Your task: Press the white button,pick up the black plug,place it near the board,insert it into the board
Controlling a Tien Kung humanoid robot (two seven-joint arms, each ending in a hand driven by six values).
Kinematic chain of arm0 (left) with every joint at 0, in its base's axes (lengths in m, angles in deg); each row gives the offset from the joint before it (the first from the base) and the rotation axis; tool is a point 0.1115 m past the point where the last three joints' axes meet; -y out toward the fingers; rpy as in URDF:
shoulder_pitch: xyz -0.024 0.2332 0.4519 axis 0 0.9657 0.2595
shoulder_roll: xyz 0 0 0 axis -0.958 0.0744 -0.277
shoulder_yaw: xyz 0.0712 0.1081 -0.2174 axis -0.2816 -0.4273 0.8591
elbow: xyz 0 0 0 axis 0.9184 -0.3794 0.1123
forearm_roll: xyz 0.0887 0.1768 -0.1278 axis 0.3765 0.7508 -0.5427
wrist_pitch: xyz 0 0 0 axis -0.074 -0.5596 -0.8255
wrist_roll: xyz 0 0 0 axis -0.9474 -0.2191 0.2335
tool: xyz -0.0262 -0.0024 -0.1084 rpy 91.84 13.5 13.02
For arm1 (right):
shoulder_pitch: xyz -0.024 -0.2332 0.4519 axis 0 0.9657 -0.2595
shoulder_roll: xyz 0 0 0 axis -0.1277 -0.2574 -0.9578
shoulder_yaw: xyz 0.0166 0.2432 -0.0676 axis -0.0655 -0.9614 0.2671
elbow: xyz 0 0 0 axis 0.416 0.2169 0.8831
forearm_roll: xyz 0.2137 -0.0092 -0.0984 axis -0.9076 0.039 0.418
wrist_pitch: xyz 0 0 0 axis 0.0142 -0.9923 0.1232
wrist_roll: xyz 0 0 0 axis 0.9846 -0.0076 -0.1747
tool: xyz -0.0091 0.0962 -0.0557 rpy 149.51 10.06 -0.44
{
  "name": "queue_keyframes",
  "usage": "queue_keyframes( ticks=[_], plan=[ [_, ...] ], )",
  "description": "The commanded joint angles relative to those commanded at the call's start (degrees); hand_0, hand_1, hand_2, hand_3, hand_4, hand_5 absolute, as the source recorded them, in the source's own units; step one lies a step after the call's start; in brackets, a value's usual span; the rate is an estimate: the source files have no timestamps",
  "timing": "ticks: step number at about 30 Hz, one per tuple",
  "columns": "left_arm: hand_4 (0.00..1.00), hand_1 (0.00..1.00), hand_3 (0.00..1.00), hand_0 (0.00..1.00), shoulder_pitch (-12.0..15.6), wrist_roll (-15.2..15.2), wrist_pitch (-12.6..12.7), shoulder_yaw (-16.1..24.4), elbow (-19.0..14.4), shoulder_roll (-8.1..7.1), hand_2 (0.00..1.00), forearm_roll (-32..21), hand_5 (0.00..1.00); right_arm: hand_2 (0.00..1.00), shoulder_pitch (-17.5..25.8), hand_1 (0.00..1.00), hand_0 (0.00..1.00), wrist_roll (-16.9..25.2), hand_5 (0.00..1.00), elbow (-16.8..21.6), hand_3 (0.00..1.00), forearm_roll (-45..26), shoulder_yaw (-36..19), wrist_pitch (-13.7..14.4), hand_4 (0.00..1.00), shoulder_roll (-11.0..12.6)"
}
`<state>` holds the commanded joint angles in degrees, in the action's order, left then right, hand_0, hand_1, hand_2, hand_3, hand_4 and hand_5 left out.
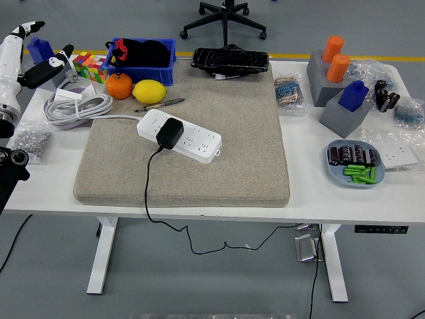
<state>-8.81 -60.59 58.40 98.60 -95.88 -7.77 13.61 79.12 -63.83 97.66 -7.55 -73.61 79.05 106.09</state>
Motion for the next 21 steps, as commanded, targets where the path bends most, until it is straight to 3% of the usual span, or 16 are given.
queue_keyframes(
  ticks=[21],
  plan=[
    [0.835, 0.92, 0.838, 0.939, 0.9, -0.3, -0.4, 0.2, -0.3, 0.58, 0.861, 0.0, 0.653, 0.563, -0.1, 0.598, 0.669, -0.1, 0.334, -0.1, 0.578, 0.4, -0.3, -0.1, 0.627, -0.5]
  ],
)
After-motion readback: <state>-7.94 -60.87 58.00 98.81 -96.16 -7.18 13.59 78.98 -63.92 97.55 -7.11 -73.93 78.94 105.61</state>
